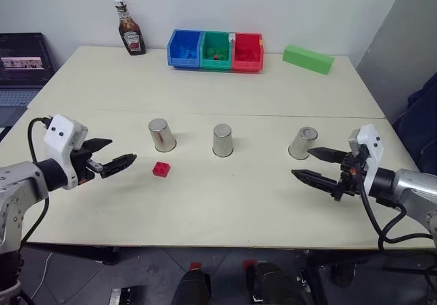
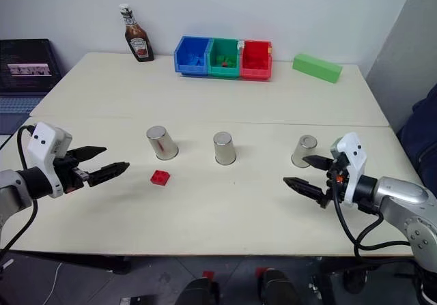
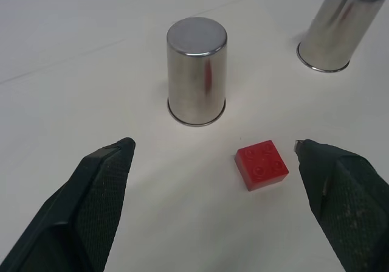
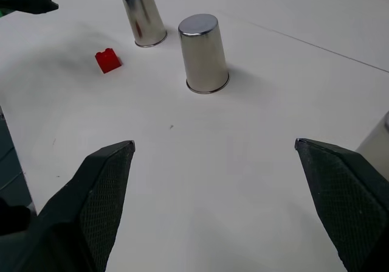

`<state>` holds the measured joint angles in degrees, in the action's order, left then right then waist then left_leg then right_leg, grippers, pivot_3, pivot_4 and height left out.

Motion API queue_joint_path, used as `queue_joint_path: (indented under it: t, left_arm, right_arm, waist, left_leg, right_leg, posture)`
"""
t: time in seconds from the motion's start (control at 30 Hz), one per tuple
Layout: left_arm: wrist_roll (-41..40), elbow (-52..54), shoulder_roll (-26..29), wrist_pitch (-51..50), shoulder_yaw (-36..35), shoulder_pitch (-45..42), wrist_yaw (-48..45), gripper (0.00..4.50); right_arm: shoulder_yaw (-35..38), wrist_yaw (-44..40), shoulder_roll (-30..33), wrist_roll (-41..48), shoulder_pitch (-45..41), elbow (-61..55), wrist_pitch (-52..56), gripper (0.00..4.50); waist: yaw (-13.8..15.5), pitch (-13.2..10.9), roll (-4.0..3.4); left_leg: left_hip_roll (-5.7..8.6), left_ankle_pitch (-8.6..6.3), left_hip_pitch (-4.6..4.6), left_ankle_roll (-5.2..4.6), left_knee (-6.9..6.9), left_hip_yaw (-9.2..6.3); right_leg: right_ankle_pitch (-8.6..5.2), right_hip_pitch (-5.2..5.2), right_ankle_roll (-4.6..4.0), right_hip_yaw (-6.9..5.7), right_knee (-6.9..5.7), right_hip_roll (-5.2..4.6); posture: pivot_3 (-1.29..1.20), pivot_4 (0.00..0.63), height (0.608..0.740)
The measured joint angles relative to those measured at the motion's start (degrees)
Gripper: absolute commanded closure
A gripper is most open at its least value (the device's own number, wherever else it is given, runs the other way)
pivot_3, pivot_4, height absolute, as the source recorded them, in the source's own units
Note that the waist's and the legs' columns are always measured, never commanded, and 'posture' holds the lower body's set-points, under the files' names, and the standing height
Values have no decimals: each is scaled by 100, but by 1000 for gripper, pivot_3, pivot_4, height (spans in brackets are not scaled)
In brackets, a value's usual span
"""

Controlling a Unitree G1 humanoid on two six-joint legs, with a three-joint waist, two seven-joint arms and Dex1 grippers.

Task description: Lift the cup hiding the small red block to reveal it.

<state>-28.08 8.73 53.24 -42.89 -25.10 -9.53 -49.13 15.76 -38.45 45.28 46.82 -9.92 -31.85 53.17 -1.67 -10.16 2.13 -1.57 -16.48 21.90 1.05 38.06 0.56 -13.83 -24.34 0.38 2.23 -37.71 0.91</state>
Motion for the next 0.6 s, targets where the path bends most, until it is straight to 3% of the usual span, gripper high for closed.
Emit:
queue_joint_path:
  t: [0.6]
  left_arm:
    - [192,-538,-3,469,367,-379,-14,15]
  right_arm:
    - [239,123,115,-16,255,-54,-37,0]
  waist:
    - [1,1,1]
  left_leg:
    - [1,0,-2,0,3,3]
  right_leg:
    - [0,0,0,3,-7,0]
  posture:
    - [0,150,740]
